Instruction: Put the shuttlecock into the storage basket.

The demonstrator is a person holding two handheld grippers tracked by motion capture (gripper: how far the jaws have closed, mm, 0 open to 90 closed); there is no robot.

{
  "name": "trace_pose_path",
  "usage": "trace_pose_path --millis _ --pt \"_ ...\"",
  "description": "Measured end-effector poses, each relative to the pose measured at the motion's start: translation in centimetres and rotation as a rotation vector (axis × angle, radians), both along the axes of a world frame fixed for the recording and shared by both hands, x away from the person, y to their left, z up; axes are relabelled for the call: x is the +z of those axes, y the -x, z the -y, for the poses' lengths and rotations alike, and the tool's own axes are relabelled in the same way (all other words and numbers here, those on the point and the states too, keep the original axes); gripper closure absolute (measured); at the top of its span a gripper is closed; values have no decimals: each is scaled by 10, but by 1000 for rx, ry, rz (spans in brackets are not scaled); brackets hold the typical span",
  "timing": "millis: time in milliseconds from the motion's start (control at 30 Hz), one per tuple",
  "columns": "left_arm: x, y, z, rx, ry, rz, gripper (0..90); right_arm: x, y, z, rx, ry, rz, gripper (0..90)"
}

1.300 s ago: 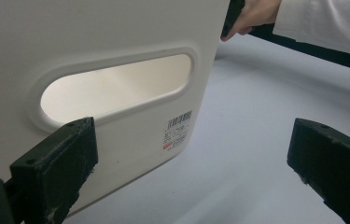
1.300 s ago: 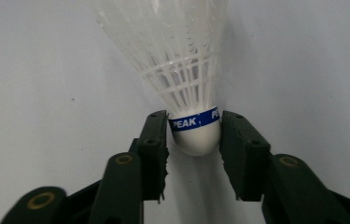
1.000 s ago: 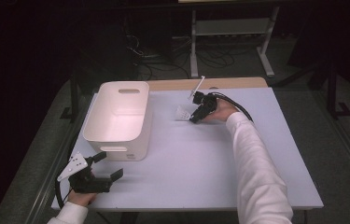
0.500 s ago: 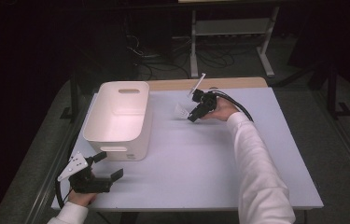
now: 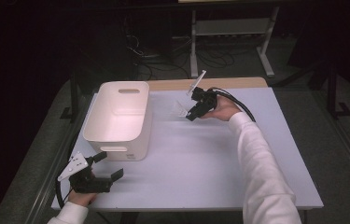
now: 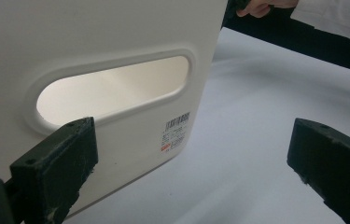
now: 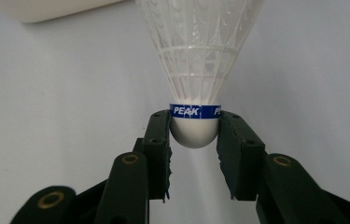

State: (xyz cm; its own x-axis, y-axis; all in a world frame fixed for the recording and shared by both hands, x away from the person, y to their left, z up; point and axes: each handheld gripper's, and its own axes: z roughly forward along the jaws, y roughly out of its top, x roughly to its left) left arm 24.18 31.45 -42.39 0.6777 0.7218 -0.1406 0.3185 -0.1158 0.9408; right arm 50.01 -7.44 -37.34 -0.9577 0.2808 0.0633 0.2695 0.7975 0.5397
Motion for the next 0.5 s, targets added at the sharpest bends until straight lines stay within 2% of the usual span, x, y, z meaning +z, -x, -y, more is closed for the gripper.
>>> trace_pose_path --millis 67,167,467,500 --pt "0 0 0 0 -1 1 14 4 3 -1 1 -6 12 640" --pt "0 0 0 -2 -3 5 14 9 6 -1 5 -64 5 640" --pt "1 1 0 -4 -1 6 14 22 15 -3 2 -93 21 640" --pt "1 1 0 -4 -5 5 14 23 16 -3 5 -101 11 640"
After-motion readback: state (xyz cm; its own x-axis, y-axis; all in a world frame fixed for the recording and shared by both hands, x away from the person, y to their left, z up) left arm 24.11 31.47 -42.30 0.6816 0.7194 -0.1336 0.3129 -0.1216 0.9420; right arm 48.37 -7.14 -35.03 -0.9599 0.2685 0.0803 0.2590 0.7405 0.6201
